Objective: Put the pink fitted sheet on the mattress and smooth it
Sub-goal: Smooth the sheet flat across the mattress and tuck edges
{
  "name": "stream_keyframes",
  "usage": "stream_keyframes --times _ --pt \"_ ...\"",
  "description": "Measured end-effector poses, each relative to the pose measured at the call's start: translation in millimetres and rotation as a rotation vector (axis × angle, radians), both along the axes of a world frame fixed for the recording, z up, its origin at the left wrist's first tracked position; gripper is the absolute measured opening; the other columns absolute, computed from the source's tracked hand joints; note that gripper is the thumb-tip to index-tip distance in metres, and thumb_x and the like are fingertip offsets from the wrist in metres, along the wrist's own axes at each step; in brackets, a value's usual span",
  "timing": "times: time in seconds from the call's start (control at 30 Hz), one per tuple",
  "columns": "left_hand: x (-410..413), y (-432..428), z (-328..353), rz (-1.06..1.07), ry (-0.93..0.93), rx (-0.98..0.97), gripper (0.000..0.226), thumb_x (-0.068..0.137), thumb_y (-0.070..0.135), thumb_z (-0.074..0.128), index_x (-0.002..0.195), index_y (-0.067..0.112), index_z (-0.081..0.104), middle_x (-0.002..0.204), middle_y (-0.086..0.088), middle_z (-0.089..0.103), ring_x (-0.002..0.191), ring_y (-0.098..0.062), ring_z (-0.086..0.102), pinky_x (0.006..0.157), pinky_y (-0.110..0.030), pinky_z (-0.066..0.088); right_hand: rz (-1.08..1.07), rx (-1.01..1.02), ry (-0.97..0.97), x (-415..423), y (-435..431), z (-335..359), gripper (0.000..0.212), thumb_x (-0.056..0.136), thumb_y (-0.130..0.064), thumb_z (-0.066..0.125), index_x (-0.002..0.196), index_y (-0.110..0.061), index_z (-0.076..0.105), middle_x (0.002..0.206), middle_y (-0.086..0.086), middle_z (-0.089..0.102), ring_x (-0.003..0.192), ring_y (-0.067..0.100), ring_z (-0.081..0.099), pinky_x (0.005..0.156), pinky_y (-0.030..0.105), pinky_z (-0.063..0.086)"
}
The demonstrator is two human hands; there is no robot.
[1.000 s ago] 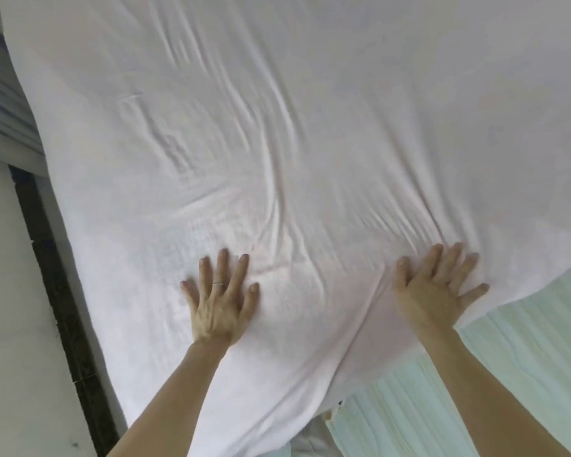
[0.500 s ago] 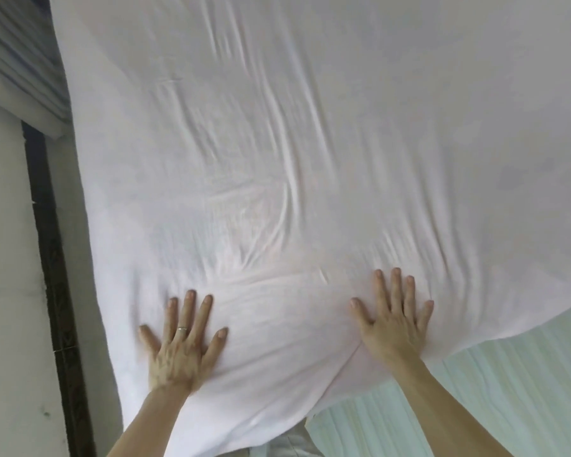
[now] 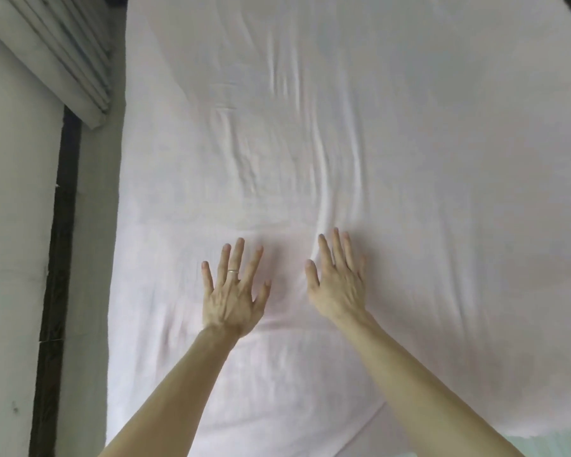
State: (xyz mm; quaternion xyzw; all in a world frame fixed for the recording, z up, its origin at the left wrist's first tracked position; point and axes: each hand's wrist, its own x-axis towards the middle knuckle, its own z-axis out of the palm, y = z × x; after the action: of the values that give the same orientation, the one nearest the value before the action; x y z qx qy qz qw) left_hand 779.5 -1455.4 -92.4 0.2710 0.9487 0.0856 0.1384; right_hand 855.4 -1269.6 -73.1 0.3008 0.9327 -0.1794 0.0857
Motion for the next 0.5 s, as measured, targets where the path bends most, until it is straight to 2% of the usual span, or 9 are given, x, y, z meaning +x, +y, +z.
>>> stream_keyframes --times 0.07,0.13,0.27,0.37,0.43,0.5 --pt "-23.5 37.5 -8.5 0.023 0.026 0.03 0.065 0.096 0.058 0.019 0.155 0.038 0.004 0.164 0.005 -0.002 0.151 -0.021 0.0 0.116 -0.059 0.007 0.106 -0.006 0.047 -38.4 24.0 -20.2 0.064 0.1 -0.05 0.021 0.159 -0.027 0.013 0.167 -0.004 -0.003 0.153 0.014 -0.01 0.121 0.055 0.004" --pt "-41.9 60.2 -31.0 0.051 -0.001 -0.005 0.062 0.096 0.059 0.017 0.154 0.042 0.002 0.164 0.007 -0.003 0.151 -0.021 -0.002 0.115 -0.06 0.005 0.124 0.063 0.001 -46.2 71.0 -48.6 0.065 0.1 -0.057 0.019 0.159 -0.032 0.008 0.167 -0.006 -0.004 0.153 0.014 -0.009 0.121 0.055 0.0" --pt "-39.9 46.1 -61.8 0.174 -0.002 -0.074 0.066 0.094 0.064 0.02 0.154 0.043 0.002 0.164 0.009 -0.004 0.151 -0.019 -0.001 0.115 -0.061 0.007 -0.138 0.144 -0.302 30.3 172.2 -83.4 0.074 0.09 -0.077 0.001 0.155 -0.043 -0.009 0.162 -0.012 -0.024 0.15 0.012 -0.022 0.12 0.058 -0.007" --pt "-40.5 44.7 -61.7 0.163 -0.056 -0.146 0.068 0.093 0.066 0.015 0.154 0.041 -0.001 0.164 0.008 -0.009 0.151 -0.018 -0.005 0.117 -0.061 0.006 -0.195 0.106 -0.391 59.2 202.4 -72.2 0.077 0.087 -0.078 -0.003 0.155 -0.043 -0.01 0.158 -0.012 -0.03 0.149 0.015 -0.025 0.117 0.064 -0.008" --pt "-42.7 48.5 -60.0 0.169 -0.061 -0.179 0.069 0.093 0.066 0.012 0.155 0.039 0.0 0.164 0.007 -0.01 0.151 -0.019 -0.005 0.116 -0.062 0.006 -0.199 0.132 -0.336 47.6 195.8 -66.9 0.078 0.09 -0.075 0.002 0.158 -0.036 -0.001 0.161 -0.005 -0.023 0.151 0.024 -0.019 0.116 0.066 -0.003" --pt "-42.5 50.6 -60.4 0.158 -0.053 -0.196 0.069 0.093 0.064 0.013 0.156 0.036 0.005 0.164 0.004 -0.005 0.151 -0.022 0.001 0.114 -0.063 0.009 -0.14 0.186 -0.128 20.5 174.7 -62.4 0.077 0.093 -0.067 0.023 0.158 -0.026 0.022 0.166 0.006 0.004 0.153 0.033 0.002 0.115 0.068 0.006"
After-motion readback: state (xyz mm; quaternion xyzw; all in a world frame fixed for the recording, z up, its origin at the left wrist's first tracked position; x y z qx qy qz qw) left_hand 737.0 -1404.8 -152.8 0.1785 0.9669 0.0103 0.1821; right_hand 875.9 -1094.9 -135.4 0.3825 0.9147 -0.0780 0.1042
